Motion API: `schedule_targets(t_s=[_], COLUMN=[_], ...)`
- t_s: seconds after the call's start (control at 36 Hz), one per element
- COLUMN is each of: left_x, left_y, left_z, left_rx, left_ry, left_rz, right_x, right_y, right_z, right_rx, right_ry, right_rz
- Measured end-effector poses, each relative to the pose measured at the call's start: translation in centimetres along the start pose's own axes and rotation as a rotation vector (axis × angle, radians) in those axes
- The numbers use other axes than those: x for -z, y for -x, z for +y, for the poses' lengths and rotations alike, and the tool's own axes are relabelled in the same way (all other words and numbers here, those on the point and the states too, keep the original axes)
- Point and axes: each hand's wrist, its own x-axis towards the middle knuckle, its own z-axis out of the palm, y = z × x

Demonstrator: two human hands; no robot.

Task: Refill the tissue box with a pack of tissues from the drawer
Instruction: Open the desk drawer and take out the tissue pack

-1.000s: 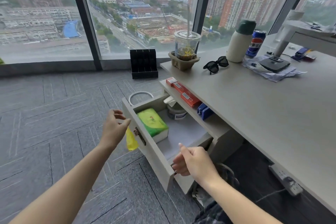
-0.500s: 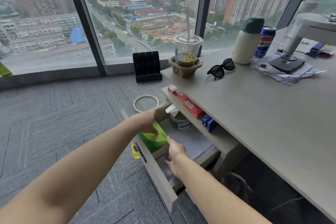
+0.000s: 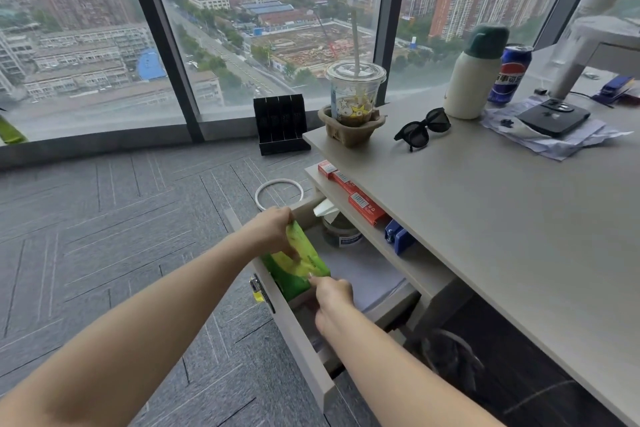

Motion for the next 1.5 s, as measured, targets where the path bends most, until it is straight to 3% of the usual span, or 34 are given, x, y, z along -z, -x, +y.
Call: schedule_targets(t_s=[0.25,0.47,0.61,0.75,0.83,1.03,1.25,1.5], left_x=[2.4,4.4,5.9,6.3,4.2,-3.2,-4.6,-5.2], left_y=[2.5,5.4,7.8,10.0,10.9,12.1,10.8,8.4], left_z=[0.2,0.8,0.5,0.4,0.3,-0.9,0.4,4.9], left_rx=[-0.127,-0.202,-0.239,-0.212,-0.084,0.164,0.211,0.184], left_ry=[0.227,0.356,0.455,0.689,0.808,1.066,1.231,1.424], left_rz=[0.193,0.382,0.458,0.428,0.408,0.200,0.324,0.200], right_x=[2.3,3.8,4.7,6.4,7.7,11.4,14.2,16.2], right_y=[3.9,8.4,11.8,13.7,14.3,15.6,16.4,17.6], right_z=[-3.8,-6.5,-8.0,-9.8,-10.1,-10.6,-10.8,-12.5], right_rx=[0.148,0.318,0.540,0.852,0.971,1.133,1.327,1.394], right_ry=[-0.136,-0.068,0.088,0.290,0.334,0.362,0.400,0.375], right_rz=[-0.142,-0.242,-0.278,-0.194,-0.135,-0.092,0.002,0.054])
